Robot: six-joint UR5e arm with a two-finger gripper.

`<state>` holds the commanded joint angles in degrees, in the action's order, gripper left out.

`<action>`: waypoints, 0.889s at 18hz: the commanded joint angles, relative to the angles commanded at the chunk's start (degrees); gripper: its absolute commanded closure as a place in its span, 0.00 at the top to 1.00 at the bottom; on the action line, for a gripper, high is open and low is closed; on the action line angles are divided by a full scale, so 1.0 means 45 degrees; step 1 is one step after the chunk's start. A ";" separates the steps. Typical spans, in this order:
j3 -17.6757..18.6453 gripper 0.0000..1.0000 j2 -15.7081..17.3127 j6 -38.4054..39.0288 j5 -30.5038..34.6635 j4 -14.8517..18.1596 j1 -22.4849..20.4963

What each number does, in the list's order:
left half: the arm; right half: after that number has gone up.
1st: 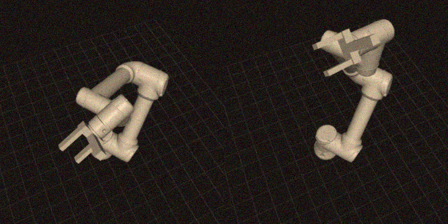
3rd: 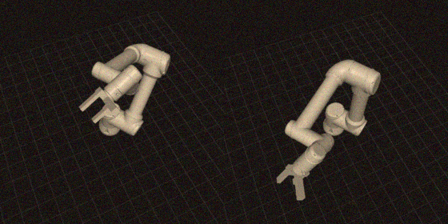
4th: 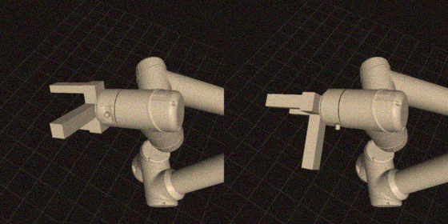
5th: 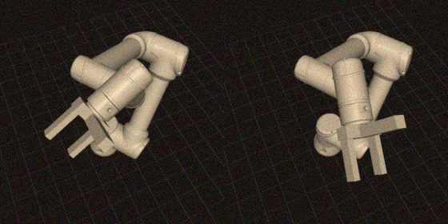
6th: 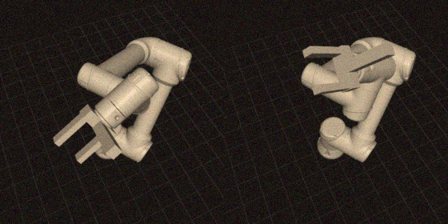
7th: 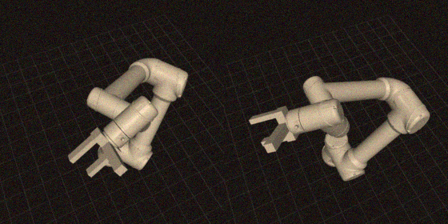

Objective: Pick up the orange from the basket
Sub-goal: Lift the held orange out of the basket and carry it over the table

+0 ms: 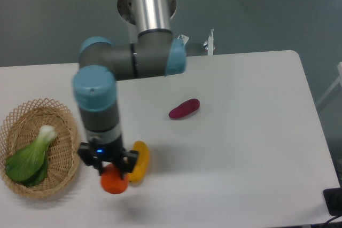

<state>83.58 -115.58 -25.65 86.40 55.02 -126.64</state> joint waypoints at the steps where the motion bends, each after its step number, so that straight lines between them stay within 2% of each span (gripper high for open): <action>1: 0.0213 0.44 0.0194 -0.0700 0.0019 0.0000 -0.0370; 5: 0.1054 0.45 0.0820 -0.3063 0.0000 0.0020 -0.1639; 11: 0.1133 0.45 0.0763 -0.5099 0.0215 0.0020 -0.2580; 14: 0.1134 0.46 0.0704 -0.6016 0.0779 0.0273 -0.2697; 16: 0.1075 0.46 0.0626 -0.7458 0.1112 0.0642 -0.3086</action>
<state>88.42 -112.76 -59.20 91.40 57.91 -140.53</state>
